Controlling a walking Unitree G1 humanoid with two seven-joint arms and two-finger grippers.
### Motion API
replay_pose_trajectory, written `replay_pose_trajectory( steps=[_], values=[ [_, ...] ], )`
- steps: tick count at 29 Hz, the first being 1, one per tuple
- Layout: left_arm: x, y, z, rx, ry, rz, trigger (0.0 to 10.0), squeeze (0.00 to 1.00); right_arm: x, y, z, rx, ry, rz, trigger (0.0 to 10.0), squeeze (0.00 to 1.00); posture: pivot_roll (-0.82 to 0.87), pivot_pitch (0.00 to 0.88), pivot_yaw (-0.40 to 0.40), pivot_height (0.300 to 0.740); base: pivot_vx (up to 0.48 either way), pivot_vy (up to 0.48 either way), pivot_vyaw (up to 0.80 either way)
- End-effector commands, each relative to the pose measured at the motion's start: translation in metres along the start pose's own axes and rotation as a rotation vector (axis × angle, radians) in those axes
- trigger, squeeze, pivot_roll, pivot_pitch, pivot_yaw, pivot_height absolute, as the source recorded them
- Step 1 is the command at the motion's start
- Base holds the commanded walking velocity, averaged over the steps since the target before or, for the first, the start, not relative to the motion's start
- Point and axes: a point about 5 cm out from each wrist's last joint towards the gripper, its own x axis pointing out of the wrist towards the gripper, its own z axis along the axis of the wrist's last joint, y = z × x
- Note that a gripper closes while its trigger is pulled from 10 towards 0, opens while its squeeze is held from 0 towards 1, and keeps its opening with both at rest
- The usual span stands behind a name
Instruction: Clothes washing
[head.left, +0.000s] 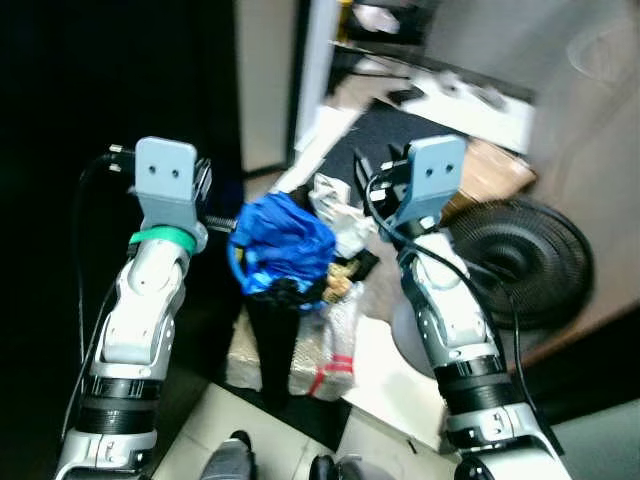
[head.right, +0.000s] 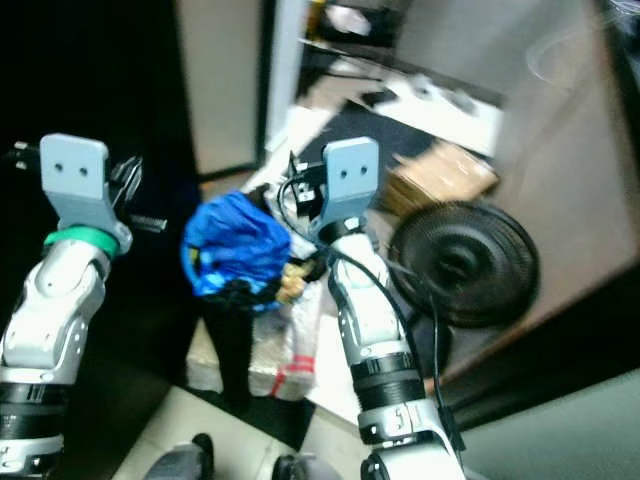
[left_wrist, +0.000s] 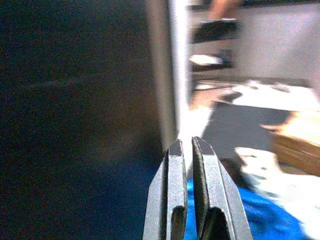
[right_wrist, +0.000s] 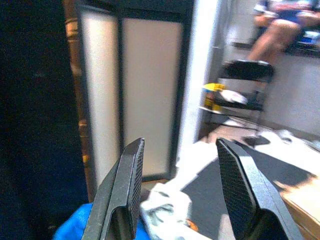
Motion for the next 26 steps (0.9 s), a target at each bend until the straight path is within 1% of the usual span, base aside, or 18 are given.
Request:
replay_pose_trajectory(
  steps=[1, 14, 17, 24, 26],
  values=[
    [-0.0011, -0.0014, -0.0034, 0.000, 0.012, -0.007, 10.0, 0.00, -0.0019, -0.0016, -0.0034, 0.001, 0.015, -0.007, 10.0, 0.00, 0.04, 0.078, -0.019, 0.740, 0.000, 0.000, 0.00],
    [-0.0012, -0.0009, -0.0027, 0.009, 0.006, -0.001, 10.0, 0.00, -0.0022, -0.0006, -0.0034, -0.004, 0.014, -0.004, 10.0, 0.00, 0.04, 0.086, -0.018, 0.740, 0.000, 0.000, 0.00],
    [-0.0013, 0.0004, -0.0026, 0.018, 0.000, 0.011, 10.0, 0.00, -0.0025, 0.0021, -0.0034, -0.005, 0.013, 0.006, 10.0, 0.00, 0.04, 0.088, -0.020, 0.740, 0.360, 0.000, 0.00],
    [-0.0013, 0.0009, -0.0030, 0.019, -0.001, 0.016, 10.0, 0.00, -0.0025, 0.0029, -0.0034, -0.006, 0.014, 0.011, 10.0, 0.00, 0.04, 0.090, -0.021, 0.740, 0.459, 0.000, 0.00],
    [-0.0017, -0.0005, -0.0051, 0.010, 0.014, 0.009, 10.0, 0.00, -0.0028, 0.0024, -0.0034, -0.010, 0.014, 0.010, 10.0, 0.00, 0.04, 0.092, -0.021, 0.740, 0.000, 0.000, 0.00]
  ],
)
